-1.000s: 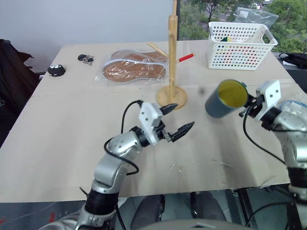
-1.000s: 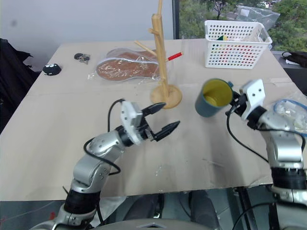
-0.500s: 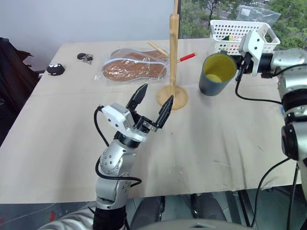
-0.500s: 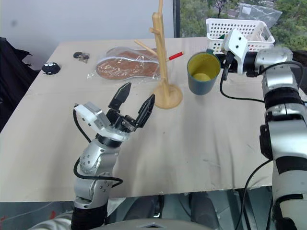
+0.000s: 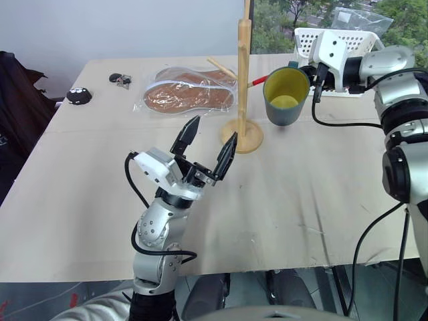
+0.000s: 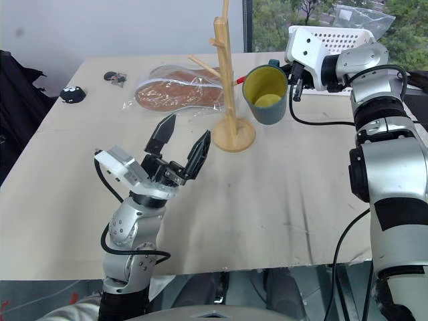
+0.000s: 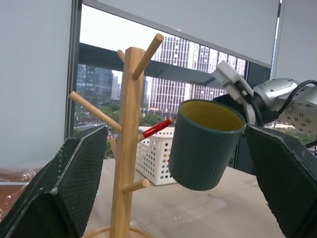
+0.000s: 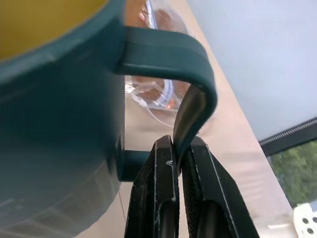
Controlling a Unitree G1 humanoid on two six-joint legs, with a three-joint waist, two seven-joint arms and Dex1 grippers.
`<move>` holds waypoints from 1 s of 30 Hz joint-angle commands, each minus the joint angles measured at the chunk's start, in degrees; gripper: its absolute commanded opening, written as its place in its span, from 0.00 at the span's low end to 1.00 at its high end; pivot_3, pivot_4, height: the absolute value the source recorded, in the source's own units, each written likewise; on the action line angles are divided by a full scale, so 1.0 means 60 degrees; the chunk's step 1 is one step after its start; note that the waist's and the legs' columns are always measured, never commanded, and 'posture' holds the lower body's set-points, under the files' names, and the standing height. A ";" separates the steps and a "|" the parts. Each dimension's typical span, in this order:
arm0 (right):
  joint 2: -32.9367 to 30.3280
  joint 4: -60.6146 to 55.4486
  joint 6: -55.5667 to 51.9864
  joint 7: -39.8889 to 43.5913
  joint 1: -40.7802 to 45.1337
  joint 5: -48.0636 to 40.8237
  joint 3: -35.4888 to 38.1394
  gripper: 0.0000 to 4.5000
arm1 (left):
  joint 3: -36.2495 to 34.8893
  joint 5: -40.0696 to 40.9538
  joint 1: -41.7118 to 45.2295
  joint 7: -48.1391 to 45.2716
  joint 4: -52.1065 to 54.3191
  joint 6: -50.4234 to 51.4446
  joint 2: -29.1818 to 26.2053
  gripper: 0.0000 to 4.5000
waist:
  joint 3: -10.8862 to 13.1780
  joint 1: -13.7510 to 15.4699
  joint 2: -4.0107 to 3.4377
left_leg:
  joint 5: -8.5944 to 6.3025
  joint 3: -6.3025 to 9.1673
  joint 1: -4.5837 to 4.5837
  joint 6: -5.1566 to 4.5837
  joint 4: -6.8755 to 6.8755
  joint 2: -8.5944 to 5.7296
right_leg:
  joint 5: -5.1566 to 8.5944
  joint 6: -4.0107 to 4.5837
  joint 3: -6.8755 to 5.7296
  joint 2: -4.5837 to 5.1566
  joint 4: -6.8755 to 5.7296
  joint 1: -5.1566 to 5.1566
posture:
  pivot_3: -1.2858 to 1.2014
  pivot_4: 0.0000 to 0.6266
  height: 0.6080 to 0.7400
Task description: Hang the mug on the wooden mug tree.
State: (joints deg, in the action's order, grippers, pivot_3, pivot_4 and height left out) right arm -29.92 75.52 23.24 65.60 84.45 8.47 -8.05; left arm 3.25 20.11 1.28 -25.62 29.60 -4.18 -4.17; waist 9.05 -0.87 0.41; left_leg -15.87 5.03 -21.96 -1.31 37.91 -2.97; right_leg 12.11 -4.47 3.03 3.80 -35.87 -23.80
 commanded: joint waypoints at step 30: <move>-0.1025 -0.0095 -0.0813 0.0854 -0.0177 -0.0111 0.1186 0.99 | 0.0245 -0.0156 -0.0221 0.0470 0.0255 0.0308 -0.0508 1.00 | 0.0000 0.0046 0.0000 | 0.0000 0.0009 -0.0005 0.0001 -0.0011 -0.0006 | 0.0001 0.0001 -0.0006 -0.0002 0.0007 -0.0004 | 0.52 0.24 1.00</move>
State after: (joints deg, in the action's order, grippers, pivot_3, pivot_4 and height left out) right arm -33.68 75.90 18.90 66.59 85.68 10.80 -3.35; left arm 5.04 18.27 1.08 -22.35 28.62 -2.95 -6.31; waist 9.05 -0.60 0.41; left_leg -15.87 5.10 -21.99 -1.31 37.82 -3.00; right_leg 12.12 -4.47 2.96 3.79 -35.80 -23.80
